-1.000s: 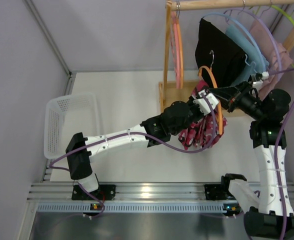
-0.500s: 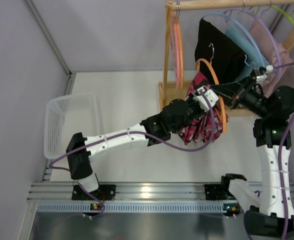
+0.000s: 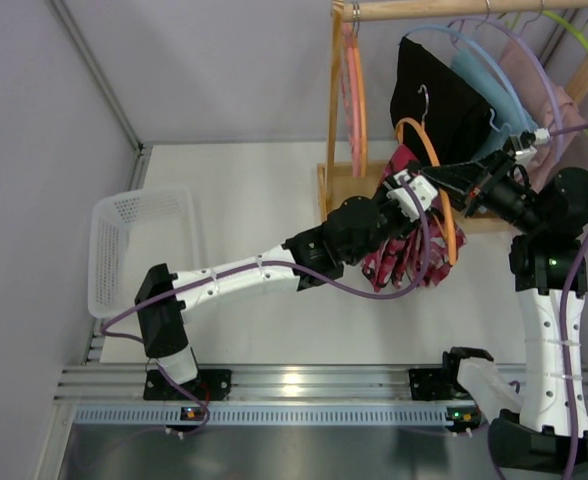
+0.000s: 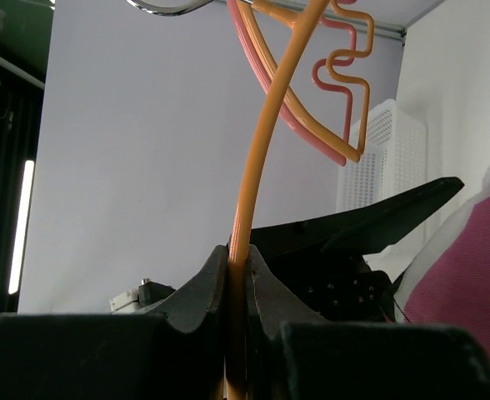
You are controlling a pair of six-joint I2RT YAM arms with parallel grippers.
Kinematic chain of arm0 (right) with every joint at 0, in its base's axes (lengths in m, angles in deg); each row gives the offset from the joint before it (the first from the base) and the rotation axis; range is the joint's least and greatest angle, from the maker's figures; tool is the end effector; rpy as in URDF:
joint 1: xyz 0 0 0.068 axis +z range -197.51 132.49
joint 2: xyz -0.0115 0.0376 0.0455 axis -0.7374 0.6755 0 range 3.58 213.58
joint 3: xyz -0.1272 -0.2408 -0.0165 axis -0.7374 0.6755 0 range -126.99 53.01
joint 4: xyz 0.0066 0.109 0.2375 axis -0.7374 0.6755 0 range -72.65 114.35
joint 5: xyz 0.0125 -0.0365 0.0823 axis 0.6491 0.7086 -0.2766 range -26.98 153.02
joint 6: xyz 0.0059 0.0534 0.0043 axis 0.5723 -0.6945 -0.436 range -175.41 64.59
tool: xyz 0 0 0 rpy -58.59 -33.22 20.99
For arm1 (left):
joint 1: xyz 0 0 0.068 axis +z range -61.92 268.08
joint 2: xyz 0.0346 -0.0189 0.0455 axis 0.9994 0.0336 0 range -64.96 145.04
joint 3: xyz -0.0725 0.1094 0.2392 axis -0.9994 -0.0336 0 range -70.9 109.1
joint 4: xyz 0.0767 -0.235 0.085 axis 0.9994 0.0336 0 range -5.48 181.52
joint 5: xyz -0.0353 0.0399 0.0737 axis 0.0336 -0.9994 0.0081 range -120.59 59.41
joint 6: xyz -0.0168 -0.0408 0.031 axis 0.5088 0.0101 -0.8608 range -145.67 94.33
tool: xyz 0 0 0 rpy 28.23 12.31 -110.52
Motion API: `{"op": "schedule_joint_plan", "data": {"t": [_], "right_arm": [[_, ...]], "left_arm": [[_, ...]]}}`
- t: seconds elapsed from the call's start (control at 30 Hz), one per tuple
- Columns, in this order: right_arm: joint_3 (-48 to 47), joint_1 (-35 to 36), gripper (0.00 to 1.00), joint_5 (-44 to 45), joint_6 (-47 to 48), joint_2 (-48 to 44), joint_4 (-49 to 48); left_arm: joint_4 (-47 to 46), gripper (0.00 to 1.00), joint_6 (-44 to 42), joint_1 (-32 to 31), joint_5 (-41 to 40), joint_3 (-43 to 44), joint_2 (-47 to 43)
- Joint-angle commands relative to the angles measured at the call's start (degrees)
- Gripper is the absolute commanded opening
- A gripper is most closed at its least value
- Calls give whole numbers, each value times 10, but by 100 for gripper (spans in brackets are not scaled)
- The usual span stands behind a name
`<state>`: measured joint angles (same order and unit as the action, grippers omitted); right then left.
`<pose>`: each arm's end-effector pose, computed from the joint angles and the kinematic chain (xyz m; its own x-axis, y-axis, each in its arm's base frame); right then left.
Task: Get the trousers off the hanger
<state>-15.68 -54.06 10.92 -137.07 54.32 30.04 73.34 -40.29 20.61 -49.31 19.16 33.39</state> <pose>0.1650 0.0092 0.4593 -0.6898 0.6910 -0.2159 -0.1931 0.1118 0.9748 0.1704 -0.3809 0.4042 0.2084 0.1211 -0.9705 0.7227 0.6495 0.2363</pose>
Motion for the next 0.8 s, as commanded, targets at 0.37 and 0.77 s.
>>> {"op": "schedule_joint_plan", "data": {"t": [0.37,0.77], "right_arm": [[-79,-2,0,-5,9,-16,-64],[-90,-2,0,-6,10,-13,-57]], "left_arm": [[-17,54,12,6,-53,50,49],[-6,4,16,36,-54,54,50]]}}
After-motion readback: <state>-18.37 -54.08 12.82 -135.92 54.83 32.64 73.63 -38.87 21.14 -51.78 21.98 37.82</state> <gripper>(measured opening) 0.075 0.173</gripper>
